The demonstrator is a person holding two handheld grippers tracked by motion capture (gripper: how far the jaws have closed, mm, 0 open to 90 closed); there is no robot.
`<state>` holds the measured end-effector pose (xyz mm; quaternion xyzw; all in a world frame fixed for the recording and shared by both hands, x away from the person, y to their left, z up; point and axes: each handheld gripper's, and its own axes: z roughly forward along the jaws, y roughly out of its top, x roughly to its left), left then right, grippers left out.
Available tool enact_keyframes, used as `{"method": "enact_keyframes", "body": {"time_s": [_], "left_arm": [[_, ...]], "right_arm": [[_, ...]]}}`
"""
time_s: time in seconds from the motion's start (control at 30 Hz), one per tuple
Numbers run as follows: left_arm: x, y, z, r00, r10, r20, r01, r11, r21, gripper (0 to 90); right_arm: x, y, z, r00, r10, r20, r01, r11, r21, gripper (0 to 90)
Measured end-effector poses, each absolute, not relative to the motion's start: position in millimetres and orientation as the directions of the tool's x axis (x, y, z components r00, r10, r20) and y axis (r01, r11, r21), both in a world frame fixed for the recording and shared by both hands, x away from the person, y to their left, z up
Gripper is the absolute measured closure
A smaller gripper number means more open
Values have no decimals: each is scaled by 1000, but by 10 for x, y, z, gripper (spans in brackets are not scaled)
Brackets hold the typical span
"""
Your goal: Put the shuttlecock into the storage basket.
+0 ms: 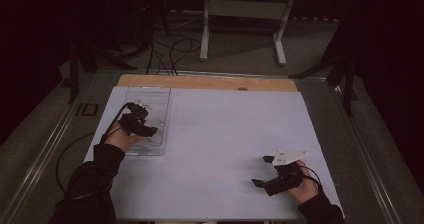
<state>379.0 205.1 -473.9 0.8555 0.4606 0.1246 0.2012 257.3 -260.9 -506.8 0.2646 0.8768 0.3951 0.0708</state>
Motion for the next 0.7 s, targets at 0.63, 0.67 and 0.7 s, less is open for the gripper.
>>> {"method": "enact_keyframes", "body": {"time_s": [0.63,0.67,0.7], "left_arm": [[3662,1999,-4510,541,841,18,723,-476,501,53],[3660,1994,-4506,548,836,12,719,-479,504,41],[3655,1989,-4498,557,830,12,711,-485,509,14]], "right_arm": [[2571,-2607,-5068,-850,521,85,409,549,729,91],[2572,-2609,-5068,-849,522,87,411,548,729,91],[2574,-2612,-5069,-849,522,86,410,548,729,91]]}}
